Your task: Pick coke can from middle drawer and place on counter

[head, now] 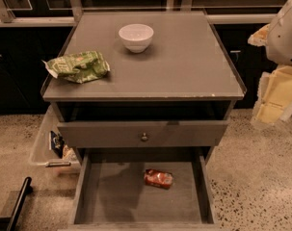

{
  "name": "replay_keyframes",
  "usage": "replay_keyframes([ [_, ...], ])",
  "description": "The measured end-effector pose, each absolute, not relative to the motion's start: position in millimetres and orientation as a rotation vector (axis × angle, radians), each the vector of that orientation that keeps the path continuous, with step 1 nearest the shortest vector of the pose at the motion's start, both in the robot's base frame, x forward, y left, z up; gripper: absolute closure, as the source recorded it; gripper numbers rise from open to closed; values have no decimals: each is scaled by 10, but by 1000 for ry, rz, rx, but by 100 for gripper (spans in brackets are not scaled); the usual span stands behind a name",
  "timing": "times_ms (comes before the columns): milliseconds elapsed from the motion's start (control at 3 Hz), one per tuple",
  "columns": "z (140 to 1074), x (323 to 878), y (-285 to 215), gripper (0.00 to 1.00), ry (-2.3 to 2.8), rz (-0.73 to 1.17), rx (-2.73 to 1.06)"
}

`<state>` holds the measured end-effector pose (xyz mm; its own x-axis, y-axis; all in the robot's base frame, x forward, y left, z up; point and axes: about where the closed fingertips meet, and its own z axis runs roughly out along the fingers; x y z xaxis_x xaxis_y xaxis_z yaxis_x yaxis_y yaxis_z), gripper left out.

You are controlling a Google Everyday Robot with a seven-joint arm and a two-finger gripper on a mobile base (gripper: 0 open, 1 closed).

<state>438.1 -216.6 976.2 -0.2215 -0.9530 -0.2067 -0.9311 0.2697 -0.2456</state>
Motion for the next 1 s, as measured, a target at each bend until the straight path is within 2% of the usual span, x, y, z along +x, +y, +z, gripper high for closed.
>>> replay_keyframes([
  [333,9764,4382,-2166,0,2231,-99,-1724],
  [1000,9014,4237,-2169,0,2220,-55,-1799],
])
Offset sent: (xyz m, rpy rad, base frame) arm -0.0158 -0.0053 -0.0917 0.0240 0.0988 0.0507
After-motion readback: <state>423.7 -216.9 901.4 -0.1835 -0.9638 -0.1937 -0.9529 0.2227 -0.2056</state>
